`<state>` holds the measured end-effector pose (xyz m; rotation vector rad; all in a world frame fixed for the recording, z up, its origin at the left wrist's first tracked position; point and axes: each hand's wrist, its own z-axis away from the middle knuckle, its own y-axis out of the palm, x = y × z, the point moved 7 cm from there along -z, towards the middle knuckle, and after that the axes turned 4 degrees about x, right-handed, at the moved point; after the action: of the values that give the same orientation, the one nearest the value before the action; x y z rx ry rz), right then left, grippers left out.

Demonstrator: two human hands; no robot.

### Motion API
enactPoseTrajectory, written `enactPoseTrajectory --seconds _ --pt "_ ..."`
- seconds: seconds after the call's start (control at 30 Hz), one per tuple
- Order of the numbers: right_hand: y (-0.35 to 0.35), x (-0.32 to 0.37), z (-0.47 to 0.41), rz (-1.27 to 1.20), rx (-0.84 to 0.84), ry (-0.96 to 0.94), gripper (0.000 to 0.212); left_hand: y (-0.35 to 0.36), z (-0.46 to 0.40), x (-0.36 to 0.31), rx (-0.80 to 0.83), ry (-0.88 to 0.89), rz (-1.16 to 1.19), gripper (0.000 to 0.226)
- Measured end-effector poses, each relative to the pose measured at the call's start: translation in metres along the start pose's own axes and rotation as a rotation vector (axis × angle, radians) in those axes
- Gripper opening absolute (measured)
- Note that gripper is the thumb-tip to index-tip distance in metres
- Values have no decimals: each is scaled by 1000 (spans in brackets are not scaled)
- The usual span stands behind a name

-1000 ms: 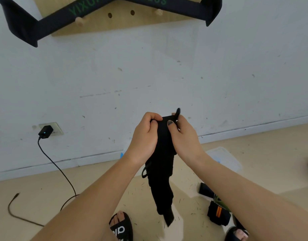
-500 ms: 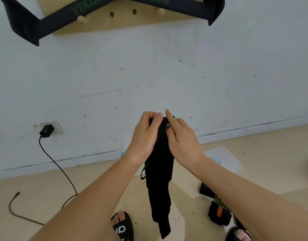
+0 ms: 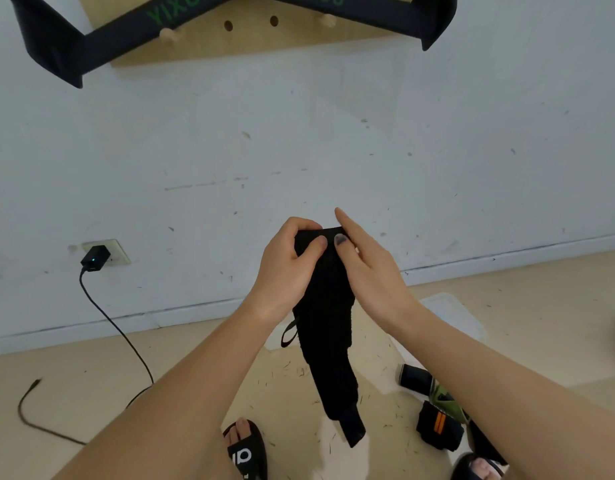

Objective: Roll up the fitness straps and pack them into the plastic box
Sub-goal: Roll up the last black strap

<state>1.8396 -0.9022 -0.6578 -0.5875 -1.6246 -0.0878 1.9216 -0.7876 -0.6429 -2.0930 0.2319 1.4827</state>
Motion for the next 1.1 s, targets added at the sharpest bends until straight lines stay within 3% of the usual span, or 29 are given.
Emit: enactPoseTrajectory --seconds 0.07,0.23,0.43,0.67,1.1 --pt "-7 -7 -6 -158 -35 70 41 0 0 -1 20 7 15 12" --pt "-17 -7 -13 -219 72 64 17 -1 0 2 91 -19 45 13" --pt "-25 -8 -12 -198 144 38 19 3 -1 2 189 -20 0 11" --pt "-18 -8 -8 -284 233 118 19 2 1 -4 197 33 17 13" --pt "-15 -9 -12 -424 231 122 17 1 5 -6 160 55 13 15"
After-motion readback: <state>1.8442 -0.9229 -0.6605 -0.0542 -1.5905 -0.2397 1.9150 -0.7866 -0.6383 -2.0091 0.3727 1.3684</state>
